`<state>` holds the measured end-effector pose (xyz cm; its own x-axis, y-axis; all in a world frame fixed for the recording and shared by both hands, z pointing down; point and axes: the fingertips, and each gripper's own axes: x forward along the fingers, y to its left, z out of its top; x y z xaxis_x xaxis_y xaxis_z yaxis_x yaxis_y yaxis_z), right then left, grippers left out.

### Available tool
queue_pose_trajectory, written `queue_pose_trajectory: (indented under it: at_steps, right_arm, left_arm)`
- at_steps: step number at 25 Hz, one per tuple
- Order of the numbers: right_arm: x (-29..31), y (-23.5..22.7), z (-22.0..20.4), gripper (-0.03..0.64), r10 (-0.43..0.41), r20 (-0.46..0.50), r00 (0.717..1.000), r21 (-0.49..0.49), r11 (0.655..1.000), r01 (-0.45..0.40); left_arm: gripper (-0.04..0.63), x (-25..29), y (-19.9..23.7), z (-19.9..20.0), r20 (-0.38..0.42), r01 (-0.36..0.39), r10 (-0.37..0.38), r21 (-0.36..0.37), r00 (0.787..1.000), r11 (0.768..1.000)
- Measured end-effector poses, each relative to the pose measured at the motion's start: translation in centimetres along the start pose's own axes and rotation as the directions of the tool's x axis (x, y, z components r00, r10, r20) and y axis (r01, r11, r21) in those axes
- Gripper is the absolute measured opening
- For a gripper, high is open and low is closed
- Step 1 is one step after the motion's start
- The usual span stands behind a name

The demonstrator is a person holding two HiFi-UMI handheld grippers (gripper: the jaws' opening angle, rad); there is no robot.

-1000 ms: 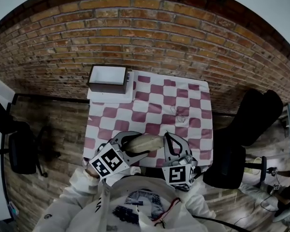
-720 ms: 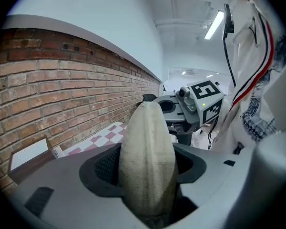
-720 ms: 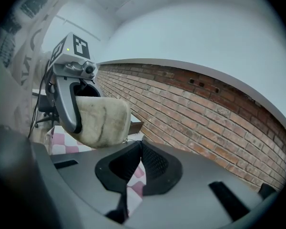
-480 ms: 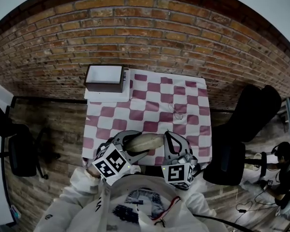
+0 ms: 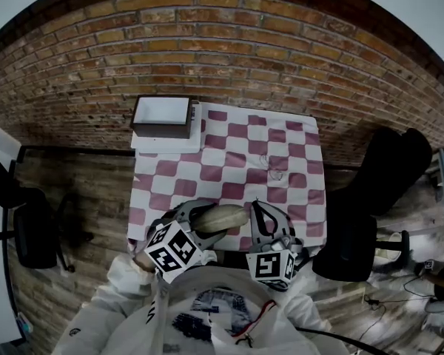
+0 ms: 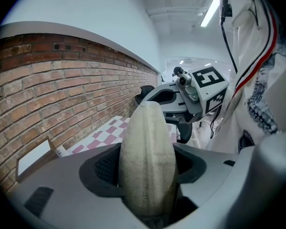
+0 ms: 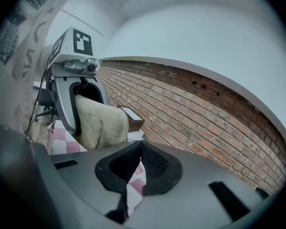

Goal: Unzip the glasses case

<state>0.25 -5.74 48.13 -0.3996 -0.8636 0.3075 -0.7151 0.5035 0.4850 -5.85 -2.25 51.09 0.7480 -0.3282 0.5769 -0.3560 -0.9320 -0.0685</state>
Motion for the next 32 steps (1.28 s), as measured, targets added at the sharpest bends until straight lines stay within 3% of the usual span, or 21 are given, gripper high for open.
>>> queue_pose_trajectory:
  at_steps: [32]
  right_arm:
    - [0.6,1.8,0.1,0.017,0.005,-0.029,1.000,-0.140,0.990,-0.009]
  left_arm:
    - [0.290,0.8,0.4,-2.9,-0.177,-0.035,0.050,0.090,0.983,0.995]
